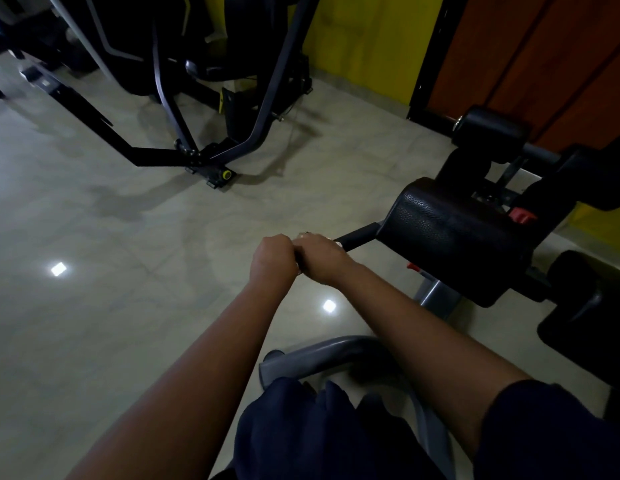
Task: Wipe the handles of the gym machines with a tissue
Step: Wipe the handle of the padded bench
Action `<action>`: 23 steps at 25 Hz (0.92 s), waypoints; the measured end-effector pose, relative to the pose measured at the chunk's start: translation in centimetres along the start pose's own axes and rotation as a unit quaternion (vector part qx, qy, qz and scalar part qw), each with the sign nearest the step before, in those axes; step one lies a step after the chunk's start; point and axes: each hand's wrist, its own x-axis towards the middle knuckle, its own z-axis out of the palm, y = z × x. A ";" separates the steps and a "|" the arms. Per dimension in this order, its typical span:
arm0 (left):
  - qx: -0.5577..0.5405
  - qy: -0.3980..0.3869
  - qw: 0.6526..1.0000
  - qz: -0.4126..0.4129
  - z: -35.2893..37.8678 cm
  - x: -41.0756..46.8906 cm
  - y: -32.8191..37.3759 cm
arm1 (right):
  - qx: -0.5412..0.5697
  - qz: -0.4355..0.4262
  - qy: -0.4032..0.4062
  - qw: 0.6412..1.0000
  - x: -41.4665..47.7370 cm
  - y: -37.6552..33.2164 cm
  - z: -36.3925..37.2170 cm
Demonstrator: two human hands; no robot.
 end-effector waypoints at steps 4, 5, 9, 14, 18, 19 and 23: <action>0.021 0.003 0.999 0.040 0.9 0.0 -1.0 | -0.085 0.006 0.122 0.989 -1.1 3.4 1.4; 0.017 0.003 0.999 0.051 1.1 0.0 -1.3 | -0.101 0.072 0.123 0.985 -1.1 3.7 1.5; 0.019 0.005 0.997 0.077 1.5 0.0 -1.4 | -0.062 0.146 0.175 0.972 -1.2 1.5 3.0; -0.006 -0.009 0.996 0.091 2.0 -0.5 -0.8 | -0.054 0.105 0.230 0.966 -3.8 3.6 3.4; 0.036 -0.014 0.993 0.112 1.8 -0.5 0.1 | -0.084 0.280 0.181 0.939 -2.8 4.0 2.2; 0.046 -0.010 0.993 0.112 1.7 -0.4 0.3 | -0.066 0.290 0.191 0.935 -2.7 3.2 2.9; 0.068 -0.002 0.991 0.114 1.6 0.3 0.7 | -0.092 0.208 0.195 0.954 -4.3 2.9 5.3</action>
